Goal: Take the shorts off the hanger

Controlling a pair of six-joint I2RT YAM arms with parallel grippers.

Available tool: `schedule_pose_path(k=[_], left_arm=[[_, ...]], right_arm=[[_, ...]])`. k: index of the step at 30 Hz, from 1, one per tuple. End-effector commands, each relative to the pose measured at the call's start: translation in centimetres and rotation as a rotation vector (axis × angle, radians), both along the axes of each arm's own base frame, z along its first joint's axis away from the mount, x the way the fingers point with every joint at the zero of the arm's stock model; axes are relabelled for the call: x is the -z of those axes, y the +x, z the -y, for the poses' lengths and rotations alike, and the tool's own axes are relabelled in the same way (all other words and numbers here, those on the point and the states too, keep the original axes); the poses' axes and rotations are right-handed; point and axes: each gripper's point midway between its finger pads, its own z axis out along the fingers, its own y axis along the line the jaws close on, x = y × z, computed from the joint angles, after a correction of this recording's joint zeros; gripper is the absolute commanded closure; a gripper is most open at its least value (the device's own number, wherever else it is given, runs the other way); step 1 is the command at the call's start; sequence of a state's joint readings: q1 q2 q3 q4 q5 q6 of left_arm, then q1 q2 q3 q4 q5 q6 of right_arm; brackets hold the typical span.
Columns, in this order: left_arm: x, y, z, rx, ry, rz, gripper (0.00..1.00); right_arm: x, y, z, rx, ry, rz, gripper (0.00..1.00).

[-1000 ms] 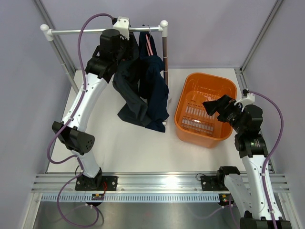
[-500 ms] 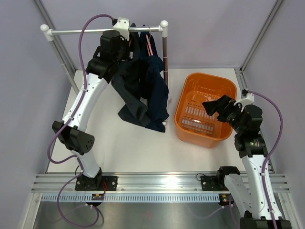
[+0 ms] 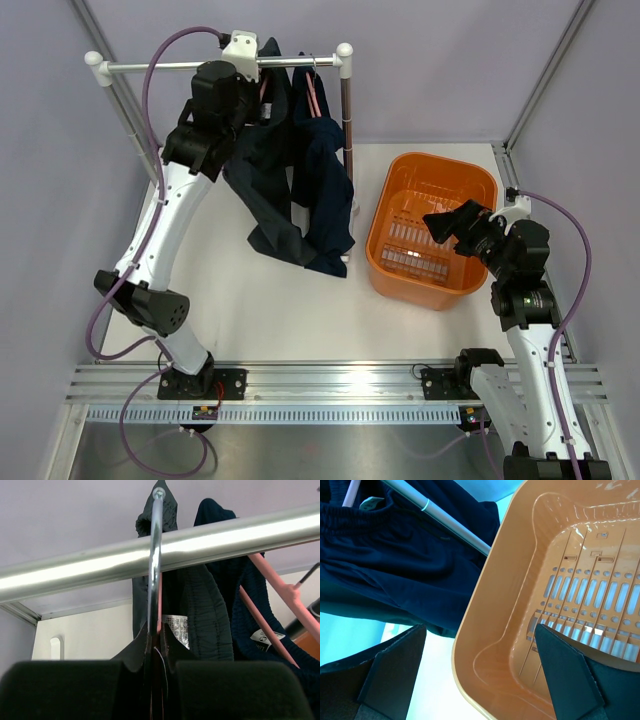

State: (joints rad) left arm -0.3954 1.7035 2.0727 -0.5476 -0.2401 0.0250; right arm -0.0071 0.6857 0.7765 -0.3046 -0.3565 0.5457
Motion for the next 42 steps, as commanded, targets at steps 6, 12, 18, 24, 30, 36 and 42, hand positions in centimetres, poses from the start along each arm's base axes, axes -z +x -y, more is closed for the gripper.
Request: schedule_pose_path(k=[6, 12, 18, 24, 30, 36, 42], left_arm=[[-4.0, -4.1, -1.4, -0.013, -0.119, 0.058, 1.00], [-1.0, -6.7, -1.6, 0.006, -0.149, -0.014, 1.00], [2.0, -10.7, -1.0, 0.058, -0.122, -0.118, 1.00], [4.8, -16.6, -1.6, 0.088, -0.098, -0.167, 1.00], [7.5, -21.8, -2.1, 0.154, -0.125, -0.216, 1.00], [10.6, -25.4, -1.3, 0.251, -0.102, -0.289, 1.00], [13.0, -27.9, -0.9, 0.319, -0.112, -0.347, 1.00]], right_arm=[[-1.7, 0.1, -0.4, -0.031, 0.002, 0.068, 0.01], [-2.4, -0.3, -1.1, -0.069, 0.024, 0.080, 0.01], [-2.9, -0.9, -2.5, -0.165, 0.029, 0.083, 0.00], [-4.9, -2.6, -5.4, -0.330, 0.016, 0.082, 0.01], [-7.7, -4.1, -10.8, -0.463, 0.003, 0.085, 0.01], [-8.2, -4.9, -16.6, -0.572, -0.014, 0.054, 0.01], [-7.1, -5.9, -23.4, -0.640, -0.089, 0.008, 0.06]])
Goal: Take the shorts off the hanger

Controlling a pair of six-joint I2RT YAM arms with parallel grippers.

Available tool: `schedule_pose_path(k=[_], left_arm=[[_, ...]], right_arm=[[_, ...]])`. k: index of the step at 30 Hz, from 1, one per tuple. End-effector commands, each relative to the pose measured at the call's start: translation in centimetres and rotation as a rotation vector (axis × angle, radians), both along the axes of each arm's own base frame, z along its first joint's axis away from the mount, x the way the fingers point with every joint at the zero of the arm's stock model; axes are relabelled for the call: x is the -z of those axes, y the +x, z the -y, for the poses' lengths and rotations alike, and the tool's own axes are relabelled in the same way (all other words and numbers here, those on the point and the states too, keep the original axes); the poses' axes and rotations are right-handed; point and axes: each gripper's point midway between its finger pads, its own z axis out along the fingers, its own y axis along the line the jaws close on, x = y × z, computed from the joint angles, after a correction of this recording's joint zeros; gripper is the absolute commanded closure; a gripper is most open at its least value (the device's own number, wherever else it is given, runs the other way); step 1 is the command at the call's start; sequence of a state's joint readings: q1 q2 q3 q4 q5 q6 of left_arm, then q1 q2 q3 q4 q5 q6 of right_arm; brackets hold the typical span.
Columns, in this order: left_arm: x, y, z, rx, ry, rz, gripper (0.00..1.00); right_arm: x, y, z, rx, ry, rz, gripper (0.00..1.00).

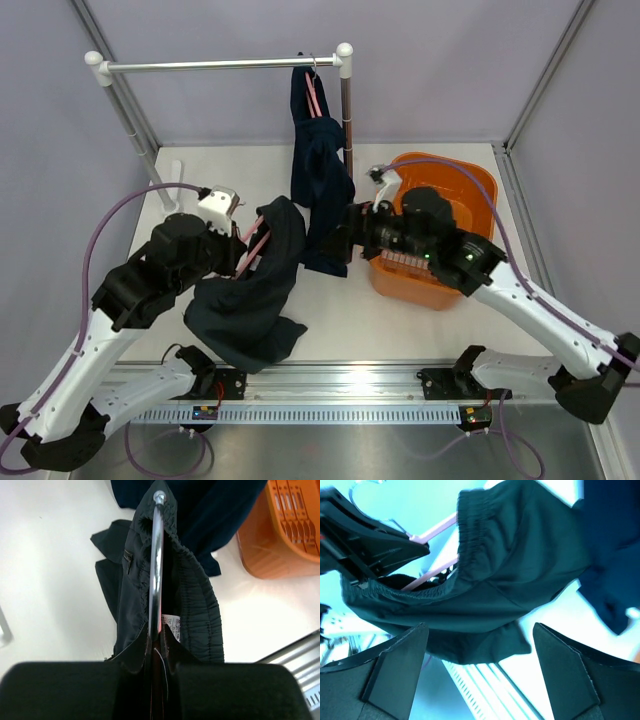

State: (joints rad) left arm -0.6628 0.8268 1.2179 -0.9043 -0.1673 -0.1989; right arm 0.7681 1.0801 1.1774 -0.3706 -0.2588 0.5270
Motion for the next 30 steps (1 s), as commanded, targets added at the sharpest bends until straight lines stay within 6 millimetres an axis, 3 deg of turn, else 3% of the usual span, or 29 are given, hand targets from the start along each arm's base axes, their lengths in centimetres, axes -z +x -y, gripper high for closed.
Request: schedule_pose_path(k=[1, 2, 3, 4, 5, 6, 7, 9, 13, 22, 30], left_arm=[[-0.3, -1.1, 1.1, 0.055, -0.070, 0.009, 1.00], [0.3, -1.2, 1.1, 0.060, -0.063, -0.001, 1.00], [0.6, -1.4, 1.1, 0.063, -0.062, -0.004, 1.00], [0.7, -1.5, 1.2, 0.067, -0.061, -0.008, 1.00], [0.9, -1.6, 1.3, 0.073, -0.064, -0.010, 1.00], [1.0, -1.8, 1.3, 0.079, -0.067, -0.010, 1.00], [1.0, -1.8, 1.3, 0.081, -0.065, -0.009, 1.00], [1.0, -2.0, 1.3, 0.088, -0.067, -0.011, 1.00], [1.3, -2.1, 1.0, 0.085, -0.051, -0.008, 1.00], [1.3, -2.6, 1.0, 0.106, -0.053, -0.011, 1.00], [0.7, -3.6, 0.7, 0.134, -0.067, -0.003, 1.00]], right_arm=[[-1.6, 0.0, -3.4, 0.040, -0.042, 0.056, 0.08], [0.3, 0.3, -4.6, 0.042, -0.107, 0.028, 0.09], [-0.6, 0.5, -5.3, 0.060, -0.109, 0.041, 0.11], [0.9, 1.4, -6.2, 0.096, -0.160, 0.031, 0.12], [1.4, 1.0, -7.0, 0.095, -0.181, 0.023, 0.12], [0.8, 1.1, -7.5, 0.103, -0.174, 0.031, 0.14], [1.9, 1.6, -8.3, 0.110, -0.202, 0.022, 0.15], [1.6, 1.5, -9.5, 0.099, -0.195, 0.027, 0.20], [3.0, 1.8, -11.3, 0.104, -0.243, 0.021, 0.25], [5.2, 3.1, -13.0, 0.151, -0.305, -0.001, 0.29], [6.2, 4.5, -13.3, 0.216, -0.345, -0.004, 0.47]])
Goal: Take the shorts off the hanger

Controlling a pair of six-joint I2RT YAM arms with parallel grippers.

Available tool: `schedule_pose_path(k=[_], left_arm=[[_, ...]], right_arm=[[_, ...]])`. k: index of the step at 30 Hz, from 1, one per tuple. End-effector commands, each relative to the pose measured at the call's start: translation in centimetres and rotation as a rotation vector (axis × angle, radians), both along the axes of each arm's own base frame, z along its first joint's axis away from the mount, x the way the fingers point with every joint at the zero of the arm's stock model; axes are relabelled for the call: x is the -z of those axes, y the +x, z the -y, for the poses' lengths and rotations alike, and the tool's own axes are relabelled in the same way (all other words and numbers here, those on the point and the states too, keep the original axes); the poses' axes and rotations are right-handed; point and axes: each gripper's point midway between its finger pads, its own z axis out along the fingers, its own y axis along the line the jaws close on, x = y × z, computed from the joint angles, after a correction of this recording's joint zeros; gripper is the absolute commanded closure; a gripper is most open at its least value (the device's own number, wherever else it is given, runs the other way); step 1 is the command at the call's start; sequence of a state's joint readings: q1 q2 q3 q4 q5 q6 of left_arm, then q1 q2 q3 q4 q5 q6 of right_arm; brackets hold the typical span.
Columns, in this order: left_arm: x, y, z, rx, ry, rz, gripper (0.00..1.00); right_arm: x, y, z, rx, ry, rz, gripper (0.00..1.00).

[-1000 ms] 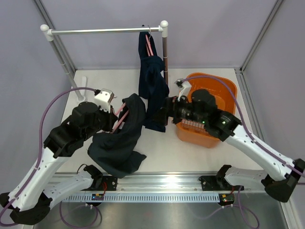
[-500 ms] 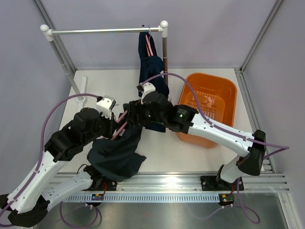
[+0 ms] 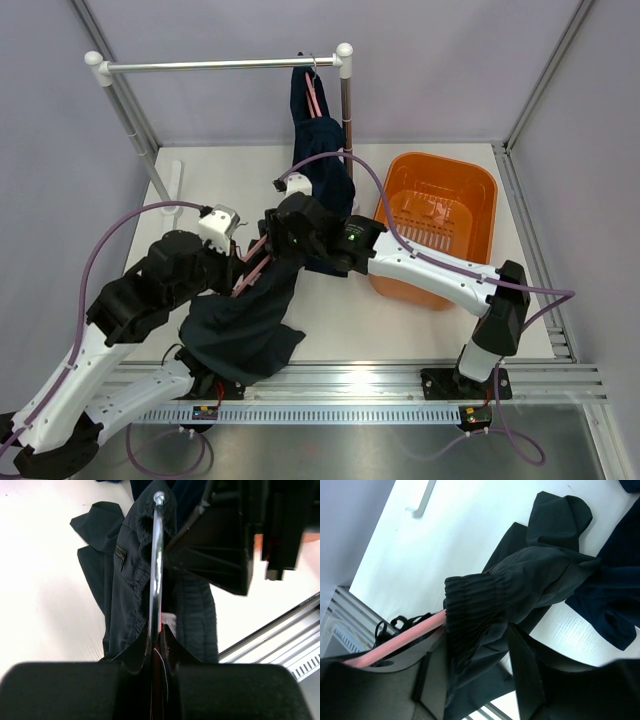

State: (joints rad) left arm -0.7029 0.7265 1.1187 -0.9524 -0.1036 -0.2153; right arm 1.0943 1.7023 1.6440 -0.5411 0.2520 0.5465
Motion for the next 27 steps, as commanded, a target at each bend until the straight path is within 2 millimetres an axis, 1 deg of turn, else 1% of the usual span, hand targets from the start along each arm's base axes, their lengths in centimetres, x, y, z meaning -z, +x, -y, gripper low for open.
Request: schedule_pose_path(k=[1, 3, 4, 6, 7, 8, 10, 11, 15, 17, 21, 23, 27], left_arm=[[-2.2, -0.5, 0.6, 0.049, -0.062, 0.059, 1.00], [-2.0, -0.8, 0.5, 0.056, -0.058, 0.054, 1.00], [-1.9, -0.9, 0.4, 0.058, -0.053, 0.052, 1.00], [-1.8, -1.3, 0.3, 0.067, -0.051, 0.045, 1.00], [-1.7, -1.4, 0.2, 0.070, -0.047, 0.044, 1.00], [-1.5, -1.6, 0.1, 0.074, -0.042, 0.039, 1.00], [-1.5, -1.9, -0.1, 0.080, -0.036, 0.037, 1.00], [-1.4, -2.1, -0.2, 0.083, -0.034, 0.035, 1.00], [-1.5, -3.1, -0.6, 0.109, -0.043, 0.039, 1.00], [-2.1, -3.7, -1.0, 0.111, -0.063, 0.060, 1.00], [-2.9, -5.3, -1.0, 0.160, -0.109, 0.069, 1.00], [-3.2, -5.7, -1.3, 0.161, -0.117, 0.076, 1.00], [-3.0, -6.0, -1.9, 0.148, -0.117, 0.082, 1.00]], right_arm=[[-1.5, 1.2, -0.3, 0.065, 0.010, 0.041, 0.50], [-1.5, 1.7, -0.1, 0.092, -0.007, 0.049, 0.59], [-0.9, 1.8, 0.1, 0.106, -0.031, 0.046, 0.72], [-1.5, 2.5, 0.6, 0.147, -0.042, 0.070, 0.82], [-1.4, 2.7, 1.1, 0.162, -0.061, 0.075, 0.90], [-1.8, 2.9, 1.3, 0.179, -0.066, 0.085, 0.94], [-2.1, 3.6, 2.5, 0.227, -0.102, 0.115, 0.99], [-2.6, 3.9, 2.8, 0.244, -0.105, 0.127, 1.00], [-2.8, 5.2, 4.5, 0.301, -0.142, 0.142, 1.00], [-3.0, 5.9, 5.4, 0.324, -0.147, 0.140, 1.00], [-3.1, 7.1, 6.5, 0.355, -0.152, 0.141, 1.00], [-3.0, 7.8, 7.0, 0.368, -0.156, 0.136, 1.00], [-3.4, 8.5, 7.5, 0.383, -0.152, 0.140, 1.00]])
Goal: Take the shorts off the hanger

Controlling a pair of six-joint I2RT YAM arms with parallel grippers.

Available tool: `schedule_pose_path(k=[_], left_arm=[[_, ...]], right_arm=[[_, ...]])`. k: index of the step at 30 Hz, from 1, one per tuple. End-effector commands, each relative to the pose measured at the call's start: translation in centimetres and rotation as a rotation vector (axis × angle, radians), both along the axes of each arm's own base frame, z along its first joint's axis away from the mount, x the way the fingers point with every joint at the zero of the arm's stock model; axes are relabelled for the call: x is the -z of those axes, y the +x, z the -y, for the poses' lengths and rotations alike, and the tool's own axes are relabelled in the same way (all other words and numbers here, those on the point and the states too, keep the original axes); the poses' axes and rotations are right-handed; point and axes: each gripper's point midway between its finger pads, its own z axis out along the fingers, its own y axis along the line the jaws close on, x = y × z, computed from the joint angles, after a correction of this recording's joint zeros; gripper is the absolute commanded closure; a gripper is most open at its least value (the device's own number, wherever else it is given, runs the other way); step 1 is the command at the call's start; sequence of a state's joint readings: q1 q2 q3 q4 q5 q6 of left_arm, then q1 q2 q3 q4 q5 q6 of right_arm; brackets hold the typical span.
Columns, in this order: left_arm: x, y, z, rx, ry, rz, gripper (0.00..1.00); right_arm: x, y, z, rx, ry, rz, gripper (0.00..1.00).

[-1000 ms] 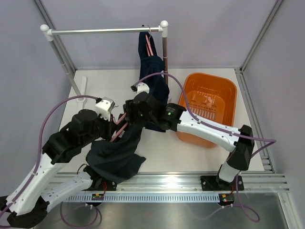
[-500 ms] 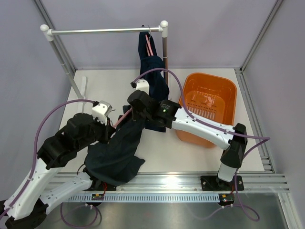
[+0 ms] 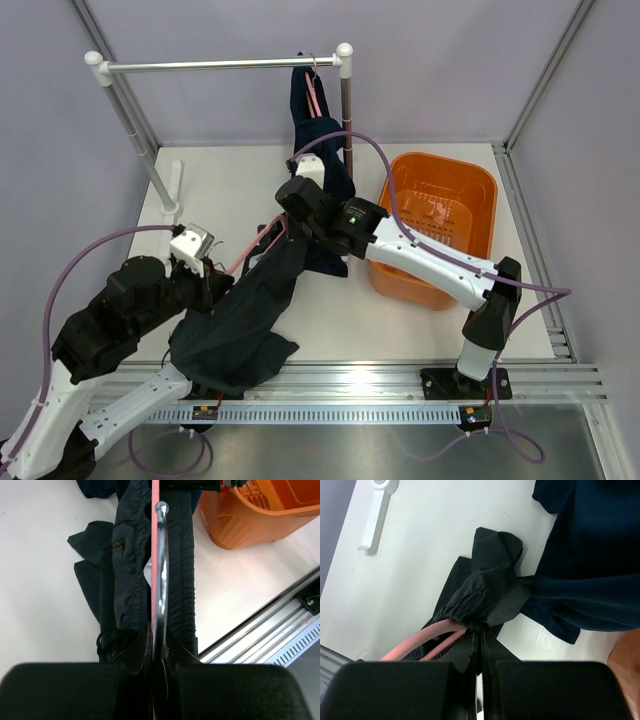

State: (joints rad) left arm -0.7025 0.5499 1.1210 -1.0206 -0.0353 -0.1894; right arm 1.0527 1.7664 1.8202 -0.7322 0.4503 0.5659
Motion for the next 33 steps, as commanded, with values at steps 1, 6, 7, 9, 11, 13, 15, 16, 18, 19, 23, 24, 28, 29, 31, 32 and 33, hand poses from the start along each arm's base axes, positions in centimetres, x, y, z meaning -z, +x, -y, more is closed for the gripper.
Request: schedule_pose_path(k=[1, 6, 7, 9, 11, 13, 15, 16, 18, 19, 23, 24, 28, 29, 31, 32, 33], left_arm=[[-1.2, -2.3, -0.2, 0.077, -0.040, 0.007, 1.00], [-2.2, -2.8, -0.4, 0.076, -0.075, 0.033, 1.00], [-2.5, -2.7, -0.5, 0.067, -0.081, 0.042, 1.00], [-3.1, -2.4, -0.8, 0.044, -0.093, 0.060, 1.00], [-3.7, -2.1, -0.7, 0.034, -0.112, 0.079, 1.00], [-4.2, -1.4, -1.0, -0.008, -0.117, 0.099, 1.00], [-5.1, -0.3, -1.0, -0.049, -0.130, 0.127, 1.00], [-5.3, 0.1, -0.9, -0.063, -0.134, 0.135, 1.00], [-6.2, 1.6, -0.8, -0.115, -0.151, 0.161, 1.00], [-6.5, 2.1, -0.7, -0.129, -0.157, 0.169, 1.00], [-8.2, 4.8, 0.0, -0.214, -0.209, 0.211, 1.00], [-8.4, 5.2, 0.1, -0.229, -0.213, 0.212, 1.00], [-9.9, 7.5, 0.6, -0.293, -0.225, 0.240, 1.00], [-10.3, 8.1, 0.3, -0.328, -0.216, 0.254, 1.00], [-11.4, 9.5, 0.2, -0.381, -0.218, 0.282, 1.00], [-11.6, 10.0, 0.4, -0.391, -0.216, 0.290, 1.00], [-11.8, 10.8, 0.8, -0.399, -0.208, 0.289, 1.00]], right_arm=[[-1.8, 4.3, 4.0, 0.166, -0.044, 0.088, 1.00], [-1.1, 4.2, 4.0, 0.162, -0.052, 0.077, 1.00], [-0.7, 4.1, 3.8, 0.154, -0.049, 0.067, 1.00], [-0.5, 3.6, 3.3, 0.125, -0.031, 0.050, 1.00], [-0.1, 2.9, 2.9, 0.107, -0.023, 0.042, 1.00], [-0.5, 1.6, 2.2, 0.078, -0.015, 0.053, 1.00], [-0.5, 0.2, 1.5, 0.043, -0.017, 0.055, 1.00], [-0.4, -1.5, 0.4, -0.003, -0.020, 0.055, 1.00], [-0.8, -3.6, -0.8, -0.054, -0.012, 0.063, 1.00], [-1.3, -4.7, -1.6, -0.087, -0.005, 0.073, 1.00], [-2.5, -11.8, -5.2, -0.227, 0.004, 0.121, 1.00], [-3.0, -12.9, -5.7, -0.250, 0.018, 0.127, 1.00], [-4.5, -17.7, -7.4, -0.379, 0.070, 0.132, 1.00], [-4.8, -18.6, -7.6, -0.404, 0.074, 0.135, 1.00], [-5.4, -20.7, -8.0, -0.457, 0.065, 0.159, 1.00], [-5.3, -21.3, -8.2, -0.477, 0.055, 0.165, 1.00], [-5.7, -22.6, -8.3, -0.513, 0.044, 0.178, 1.00]])
